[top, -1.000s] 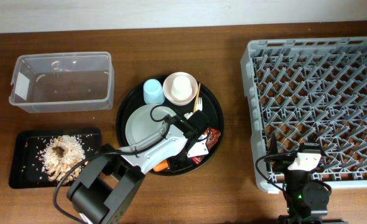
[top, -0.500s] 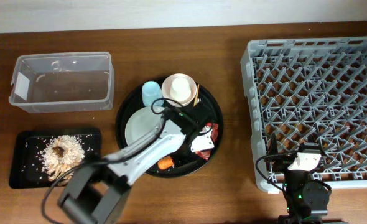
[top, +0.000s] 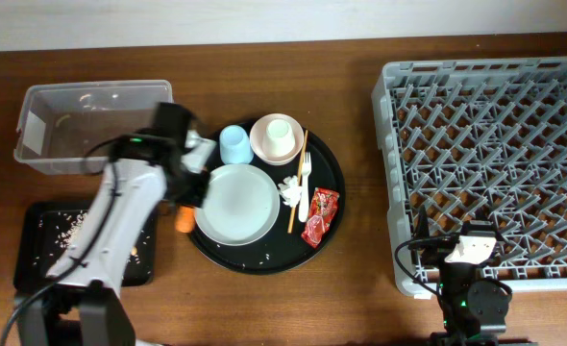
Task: Sort waste into correct bins and load items into the dishwasher rack
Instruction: 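Carry the carrot left and drop it onto the black tray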
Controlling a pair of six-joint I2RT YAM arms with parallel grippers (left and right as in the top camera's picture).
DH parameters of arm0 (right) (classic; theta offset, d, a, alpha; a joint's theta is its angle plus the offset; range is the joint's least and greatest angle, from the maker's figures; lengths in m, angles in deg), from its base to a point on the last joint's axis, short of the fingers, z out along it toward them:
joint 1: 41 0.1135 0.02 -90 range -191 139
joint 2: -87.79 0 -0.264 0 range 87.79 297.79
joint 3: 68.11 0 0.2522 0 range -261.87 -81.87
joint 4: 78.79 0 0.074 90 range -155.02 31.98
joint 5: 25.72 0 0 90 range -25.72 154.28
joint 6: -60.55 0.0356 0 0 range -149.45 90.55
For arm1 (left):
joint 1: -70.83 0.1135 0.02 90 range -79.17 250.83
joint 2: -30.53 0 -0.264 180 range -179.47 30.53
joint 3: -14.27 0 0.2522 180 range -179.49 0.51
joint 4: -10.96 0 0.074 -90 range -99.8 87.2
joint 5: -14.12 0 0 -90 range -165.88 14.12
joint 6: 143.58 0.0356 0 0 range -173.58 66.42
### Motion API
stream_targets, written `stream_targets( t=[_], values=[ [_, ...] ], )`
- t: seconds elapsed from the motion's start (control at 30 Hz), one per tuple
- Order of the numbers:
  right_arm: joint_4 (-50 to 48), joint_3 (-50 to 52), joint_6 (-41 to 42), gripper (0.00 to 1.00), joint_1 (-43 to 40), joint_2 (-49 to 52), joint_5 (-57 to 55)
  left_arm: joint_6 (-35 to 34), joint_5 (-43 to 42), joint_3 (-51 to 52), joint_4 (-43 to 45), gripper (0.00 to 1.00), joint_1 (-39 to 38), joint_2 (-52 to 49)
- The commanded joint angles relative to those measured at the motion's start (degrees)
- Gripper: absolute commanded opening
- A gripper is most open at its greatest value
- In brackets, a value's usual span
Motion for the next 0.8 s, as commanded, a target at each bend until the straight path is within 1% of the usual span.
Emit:
stream_targets(
  t=[0.0, 0.1, 0.2, 0.3, 0.43, 0.5, 0.63, 0.67, 0.7, 0.73, 0.77],
  values=[
    [0.17, 0.46, -0.17, 0.99, -0.37, -0.33, -0.04, -9.7, -0.22, -1.07, -0.26, 0.04, 8.37, 1.18],
    [0.17, 0.46, -0.17, 0.99, -0.37, -0.33, -0.04, -15.63, -0.63, 0.28, -0.42, 0.04, 15.17, 1.18],
    [0.17, 0.46, -0.17, 0.99, -0.37, -0.33, -0.04, -22.53, -0.61, 3.39, 0.33, 0.04, 20.28, 1.18],
    [0.17, 0.46, -0.17, 0.99, -0.37, -0.33, -0.04, -27.63, -0.61, 5.05, 1.11, 0.04, 25.46, 1.18],
    [0.17, 0.46, -0.17, 0.99, -0.37, -0.33, -0.07, -32.98, -0.61, 6.99, 2.08, 0.04, 30.21, 1.18],
    [0.17, 0.46, -0.17, 0.99, -0.37, -0.33, -0.04, -36.74, -0.61, 9.38, 3.67, 0.04, 32.76, 1.18],
    [0.17, 0.46, -0.17, 0.99, -0.37, -0.33, -0.04, -39.8, -0.63, 14.36, 7.5, 0.06, 35.58, 1.18],
    [0.17, 0.46, -0.17, 0.99, -0.37, -0.33, -0.07, -39.8, -0.63, 15.1, 8.28, 0.17, 35.93, 1.18],
    [0.17, 0.46, -0.17, 0.99, -0.37, -0.33, -0.04, -39.8, -0.63, 15.63, 8.98, 0.23, 36.3, 1.18],
    [0.17, 0.46, -0.17, 0.99, -0.37, -0.33, -0.07, -39.8, -0.61, 15.69, 9.38, 0.33, 36.63, 1.18],
    [0.17, 0.46, -0.17, 0.99, -0.37, -0.33, -0.04, -39.8, -0.61, 15.69, 9.77, 0.34, 36.76, 1.18]
  ],
)
